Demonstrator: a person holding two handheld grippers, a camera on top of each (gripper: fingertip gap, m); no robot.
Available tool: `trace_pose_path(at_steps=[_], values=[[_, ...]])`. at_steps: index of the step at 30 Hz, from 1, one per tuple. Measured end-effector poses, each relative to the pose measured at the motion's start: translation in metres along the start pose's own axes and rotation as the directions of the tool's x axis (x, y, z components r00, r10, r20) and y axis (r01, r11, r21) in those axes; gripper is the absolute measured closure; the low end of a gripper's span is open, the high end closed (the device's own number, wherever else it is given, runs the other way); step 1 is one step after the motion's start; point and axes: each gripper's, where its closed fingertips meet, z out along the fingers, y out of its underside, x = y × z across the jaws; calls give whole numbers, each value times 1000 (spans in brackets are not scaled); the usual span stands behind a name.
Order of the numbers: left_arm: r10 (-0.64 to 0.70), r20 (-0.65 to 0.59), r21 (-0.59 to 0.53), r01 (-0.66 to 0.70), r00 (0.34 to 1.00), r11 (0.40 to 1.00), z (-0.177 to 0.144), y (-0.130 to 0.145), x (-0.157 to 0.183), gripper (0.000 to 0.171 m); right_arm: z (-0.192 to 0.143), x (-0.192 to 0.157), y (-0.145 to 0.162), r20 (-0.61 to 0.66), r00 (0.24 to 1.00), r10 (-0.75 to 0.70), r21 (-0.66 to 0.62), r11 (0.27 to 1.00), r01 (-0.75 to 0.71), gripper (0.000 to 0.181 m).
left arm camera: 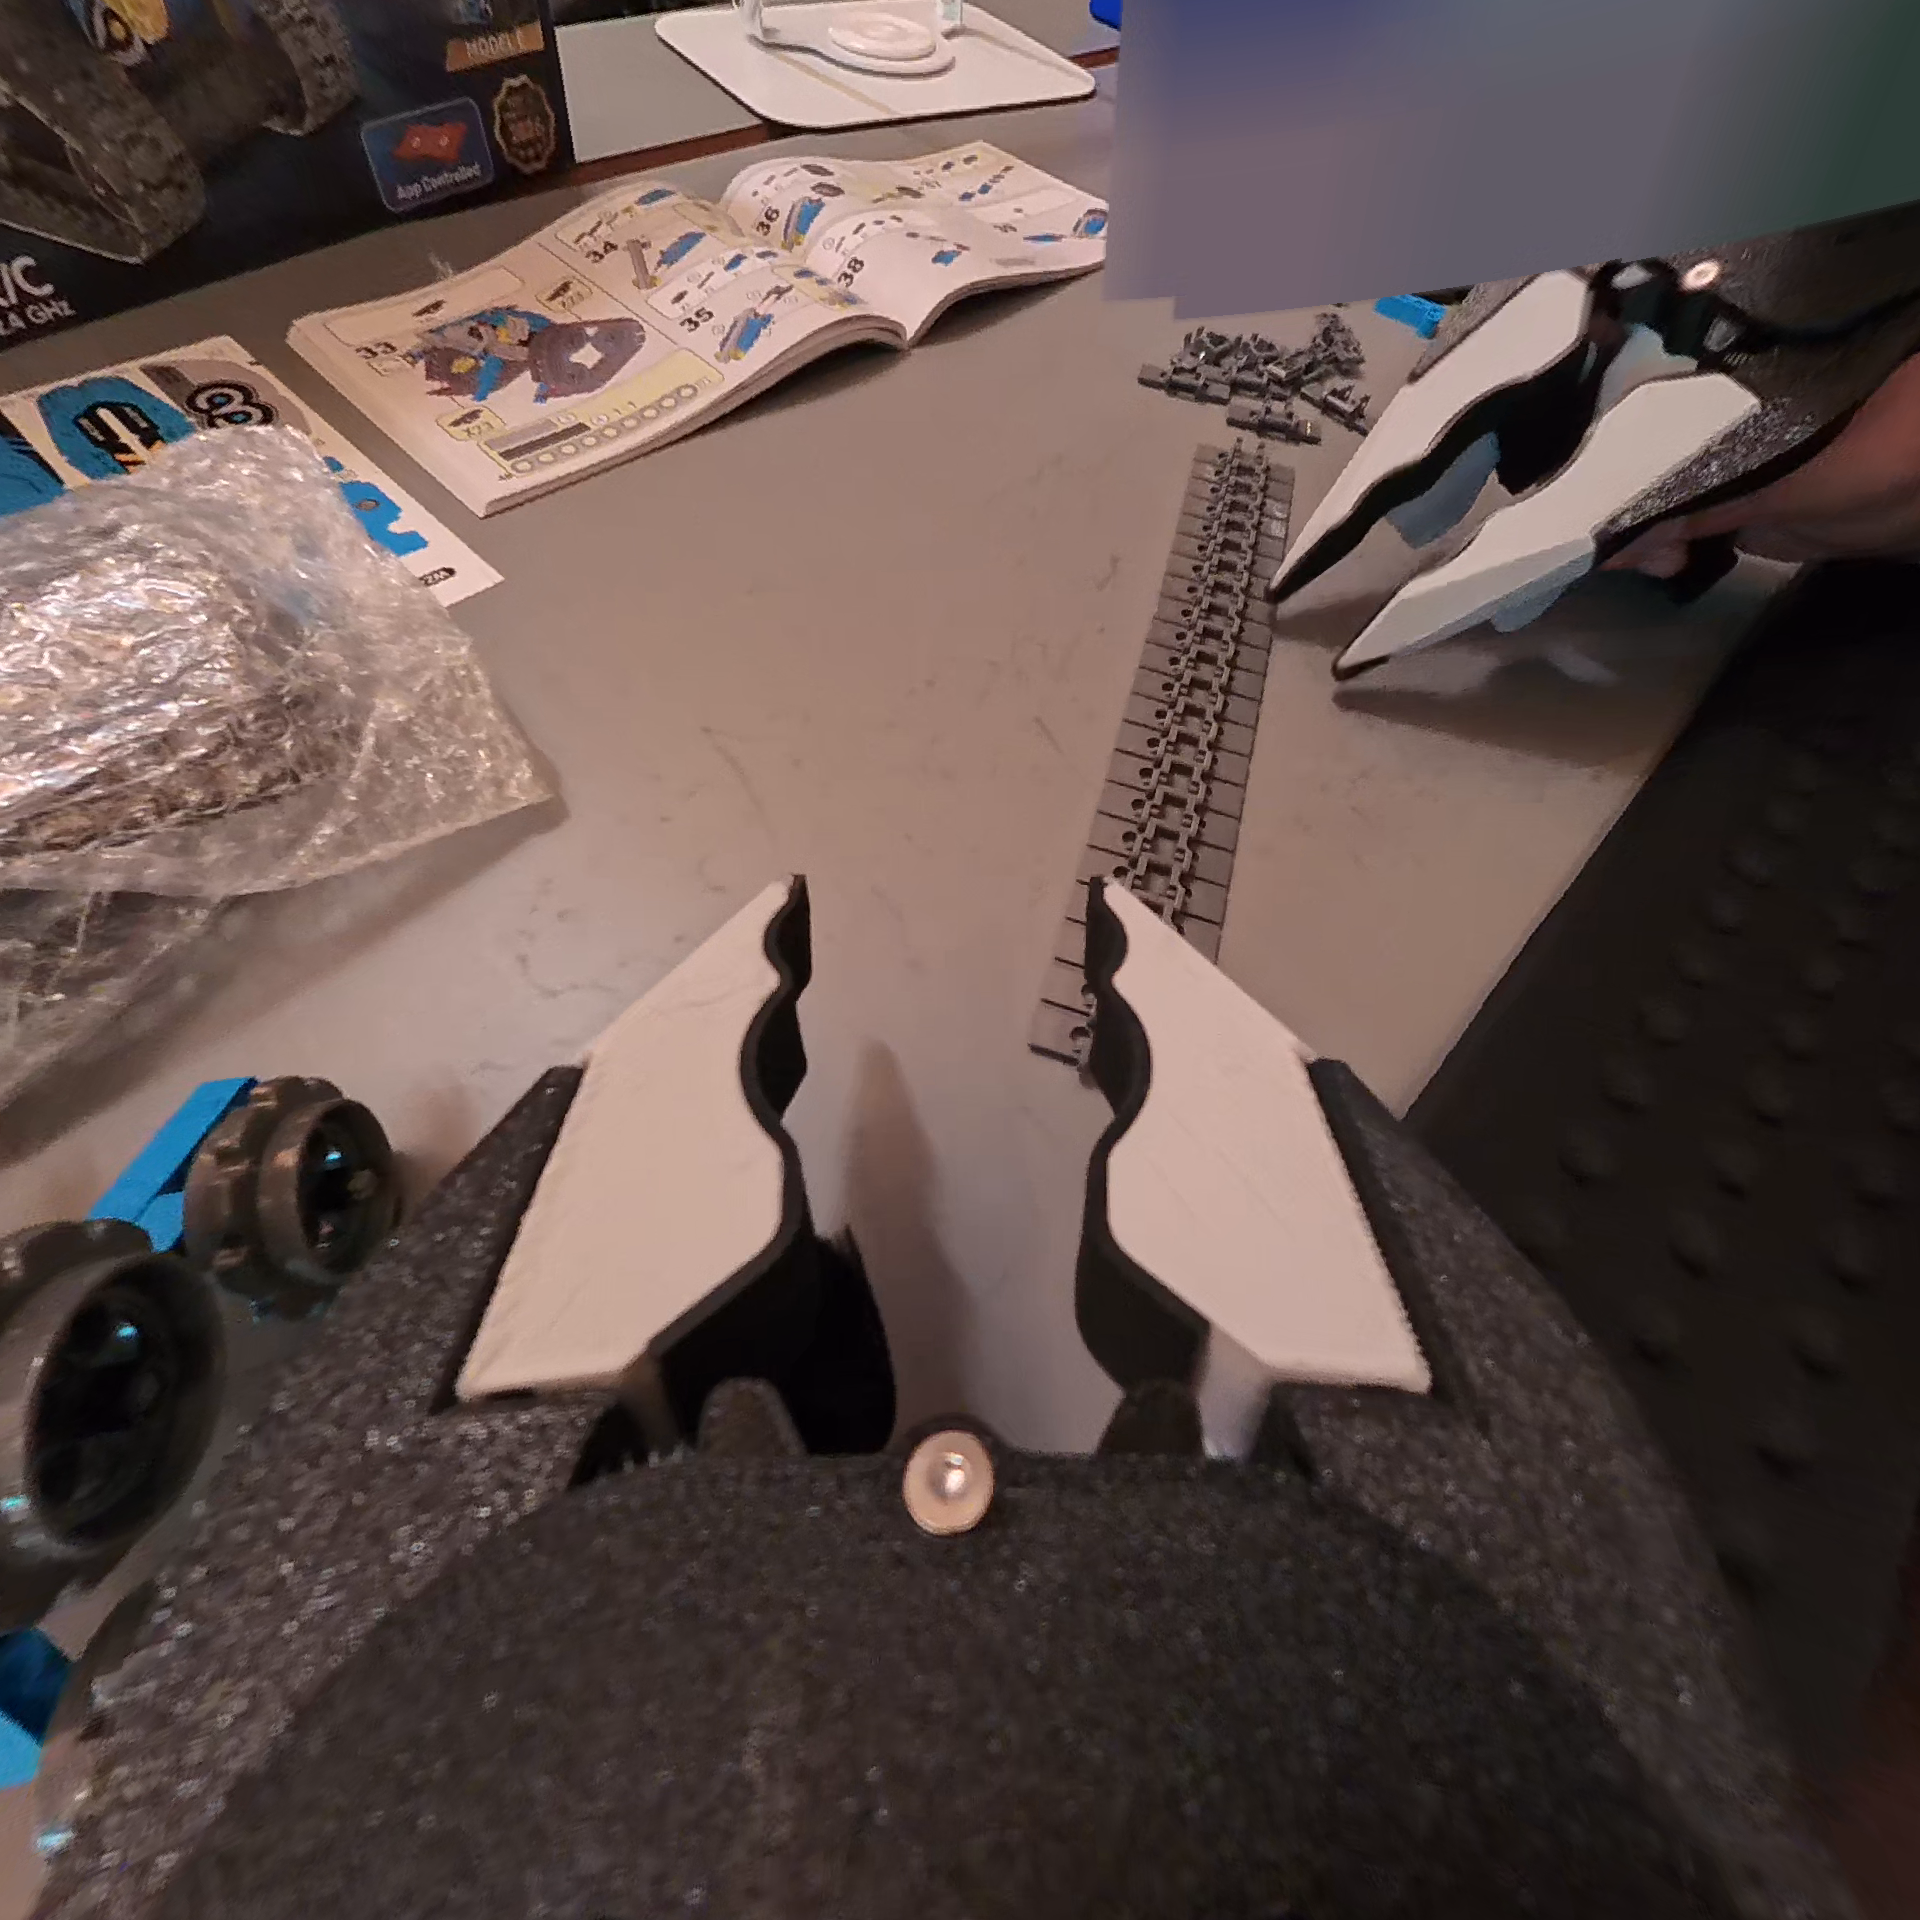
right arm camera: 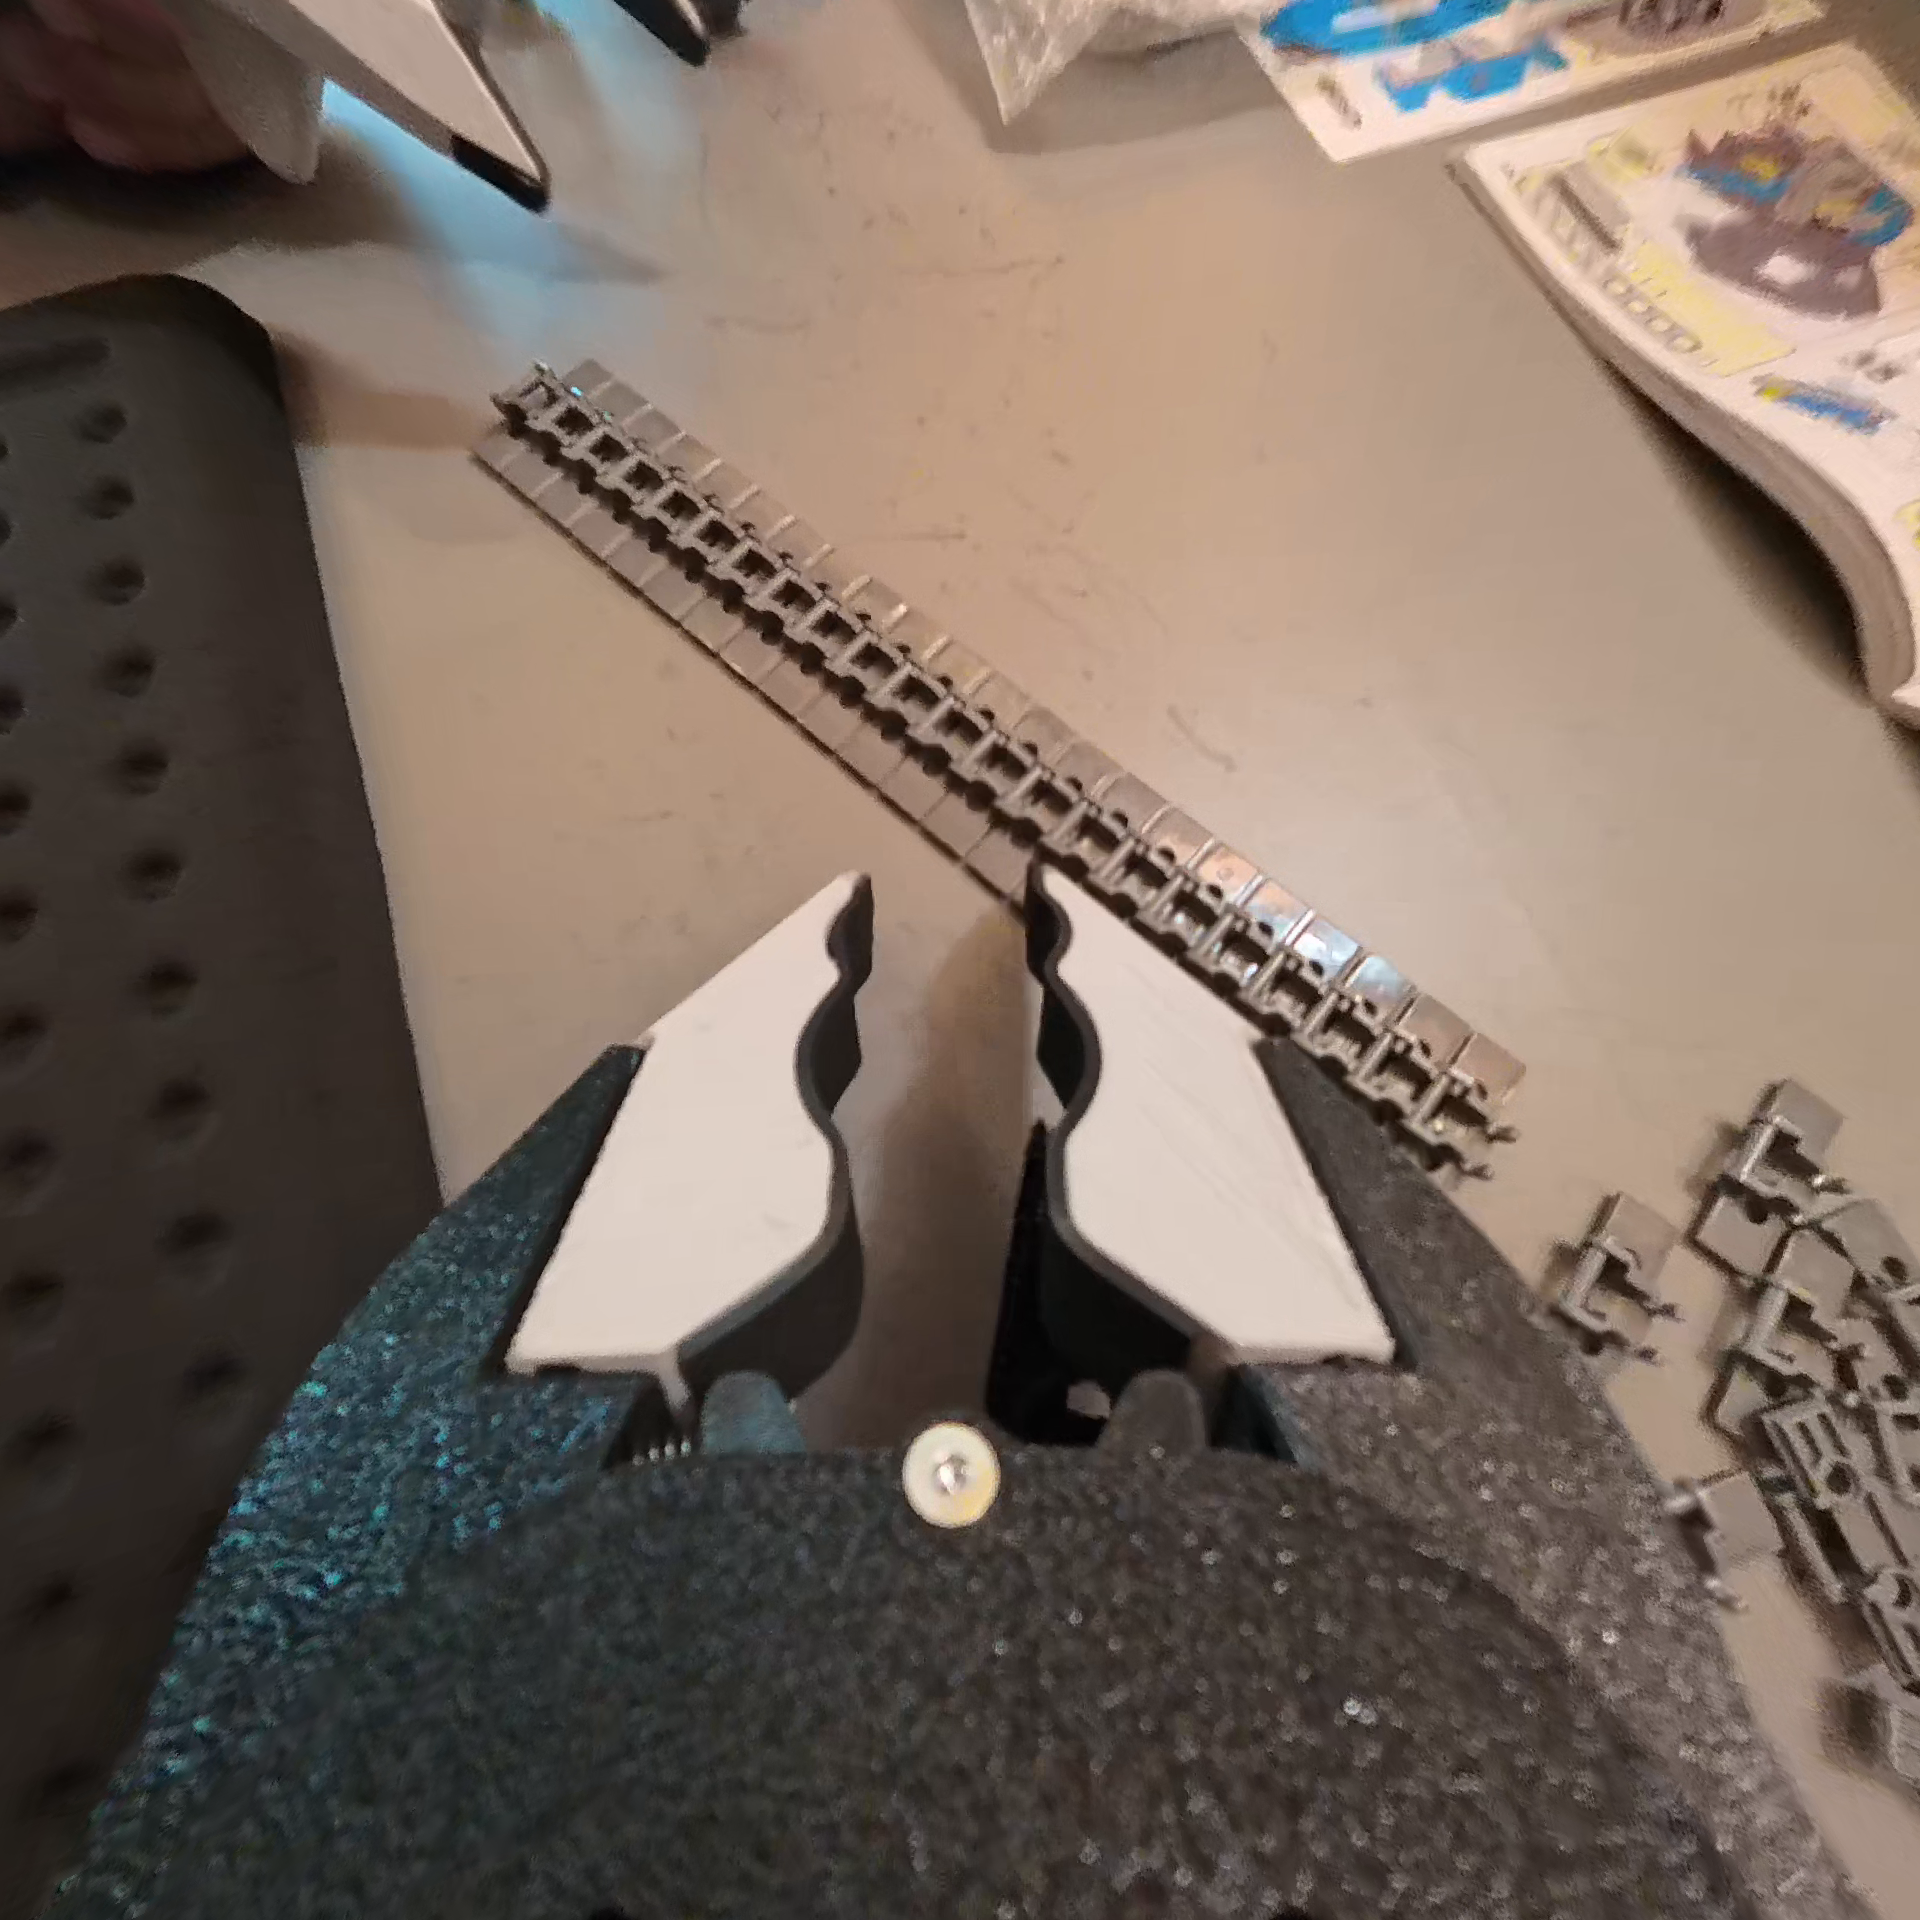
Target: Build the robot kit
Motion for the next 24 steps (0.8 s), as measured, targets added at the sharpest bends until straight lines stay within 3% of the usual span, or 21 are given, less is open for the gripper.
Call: trace_pose_path(at_steps=[24], values=[[-8,-11,-6,8,1000,1000,1,1,0,119,-3,11,8,-51,999,-17,-24,1000,15,151]])
